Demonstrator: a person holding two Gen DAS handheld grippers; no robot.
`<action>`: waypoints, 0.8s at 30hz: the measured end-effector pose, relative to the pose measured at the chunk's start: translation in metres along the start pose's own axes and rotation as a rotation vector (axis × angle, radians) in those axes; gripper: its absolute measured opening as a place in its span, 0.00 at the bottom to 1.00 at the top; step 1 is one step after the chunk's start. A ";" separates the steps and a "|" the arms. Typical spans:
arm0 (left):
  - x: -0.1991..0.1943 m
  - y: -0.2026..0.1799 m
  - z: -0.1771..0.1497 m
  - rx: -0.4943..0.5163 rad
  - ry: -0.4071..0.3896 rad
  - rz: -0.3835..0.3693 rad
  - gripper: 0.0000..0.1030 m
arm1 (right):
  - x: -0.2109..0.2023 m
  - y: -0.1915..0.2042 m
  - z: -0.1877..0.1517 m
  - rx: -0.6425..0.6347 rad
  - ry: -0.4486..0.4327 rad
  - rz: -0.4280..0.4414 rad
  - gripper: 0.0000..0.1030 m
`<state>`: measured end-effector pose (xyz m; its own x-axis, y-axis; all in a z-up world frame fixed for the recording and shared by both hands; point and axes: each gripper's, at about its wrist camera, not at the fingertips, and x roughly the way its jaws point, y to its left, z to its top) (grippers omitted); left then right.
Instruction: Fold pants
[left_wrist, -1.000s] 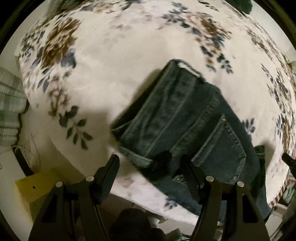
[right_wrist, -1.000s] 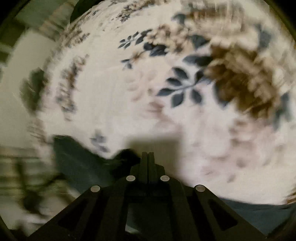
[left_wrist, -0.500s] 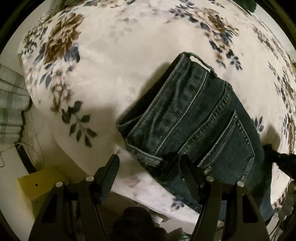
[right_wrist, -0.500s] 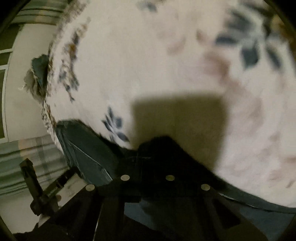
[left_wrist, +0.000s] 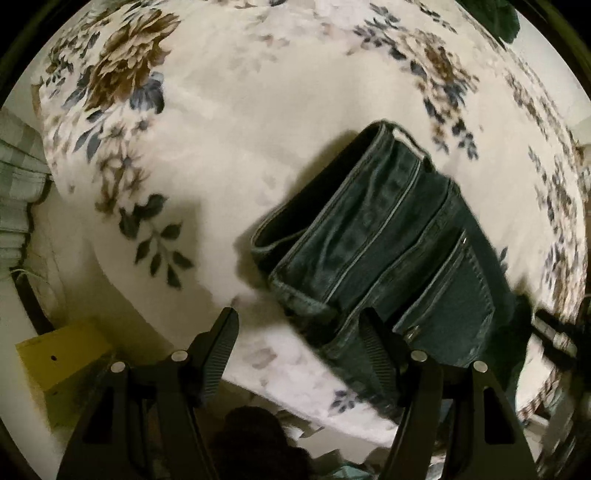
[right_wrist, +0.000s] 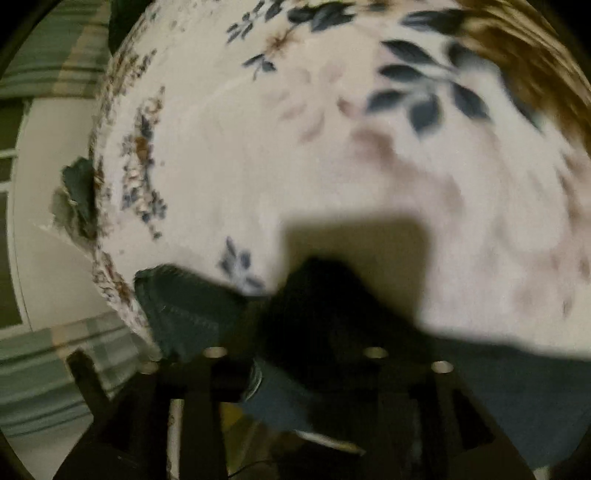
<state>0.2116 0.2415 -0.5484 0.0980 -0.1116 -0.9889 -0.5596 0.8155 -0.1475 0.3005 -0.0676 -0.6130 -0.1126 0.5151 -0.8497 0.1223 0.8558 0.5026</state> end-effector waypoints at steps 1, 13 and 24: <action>0.002 0.002 0.003 -0.013 0.002 -0.010 0.64 | -0.006 -0.004 -0.014 0.026 -0.020 0.000 0.43; 0.033 0.010 0.020 -0.125 -0.015 -0.075 0.33 | 0.021 -0.135 -0.189 0.721 0.004 0.156 0.43; -0.002 0.028 0.008 -0.085 -0.038 -0.111 0.24 | 0.017 -0.132 -0.208 0.757 -0.141 0.137 0.08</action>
<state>0.2026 0.2690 -0.5504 0.1931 -0.1754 -0.9654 -0.6110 0.7484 -0.2582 0.0772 -0.1621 -0.6603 0.0724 0.5594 -0.8257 0.7712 0.4936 0.4021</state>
